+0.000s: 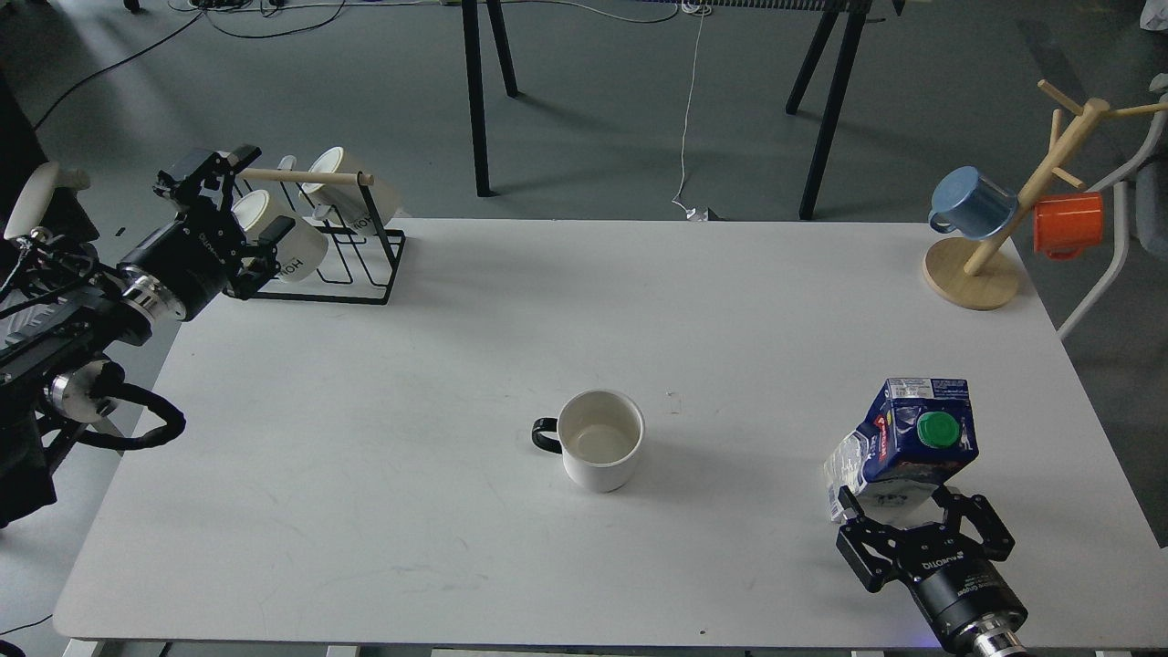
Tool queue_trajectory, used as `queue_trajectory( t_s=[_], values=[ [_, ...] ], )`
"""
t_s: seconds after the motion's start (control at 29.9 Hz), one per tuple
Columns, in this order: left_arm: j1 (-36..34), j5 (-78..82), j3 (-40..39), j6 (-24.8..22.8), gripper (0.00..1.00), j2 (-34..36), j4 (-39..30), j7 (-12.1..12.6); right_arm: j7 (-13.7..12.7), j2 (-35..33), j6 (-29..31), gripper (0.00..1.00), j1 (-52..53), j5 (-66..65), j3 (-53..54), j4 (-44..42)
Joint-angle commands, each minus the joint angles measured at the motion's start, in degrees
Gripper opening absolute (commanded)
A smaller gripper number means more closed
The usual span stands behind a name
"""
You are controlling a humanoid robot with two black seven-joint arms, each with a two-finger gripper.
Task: Place cup and milk with both arms
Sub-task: 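Carry the milk carton with the right gripper beside the white mug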
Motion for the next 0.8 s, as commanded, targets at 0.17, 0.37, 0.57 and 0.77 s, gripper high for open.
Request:
queue_trajectory(
  t_s=[0.17,0.37,0.57,0.77],
  values=[
    [0.08,-0.06,0.0,0.0,0.97,-0.01,0.08,0.0,0.14,0.22,0.0,0.93,0.5,-1.78,-0.07,-0.27],
    [0.17,-0.06,0.0,0.0,0.97,-0.18,1.05,0.0,0.49,0.31,0.0,0.65,0.41,-2.93,0.1,-0.18],
    [0.52,0.03,-0.09,0.0,0.97,-0.27,1.13,0.0,0.93,0.39,0.0,0.55,0.32,-5.21,0.63,-0.09],
    [0.61,-0.06,0.0,0.0,0.97,-0.45,2.28,0.0,0.84,0.39,0.0,0.55,0.41,-5.91,0.37,0.35]
  ],
)
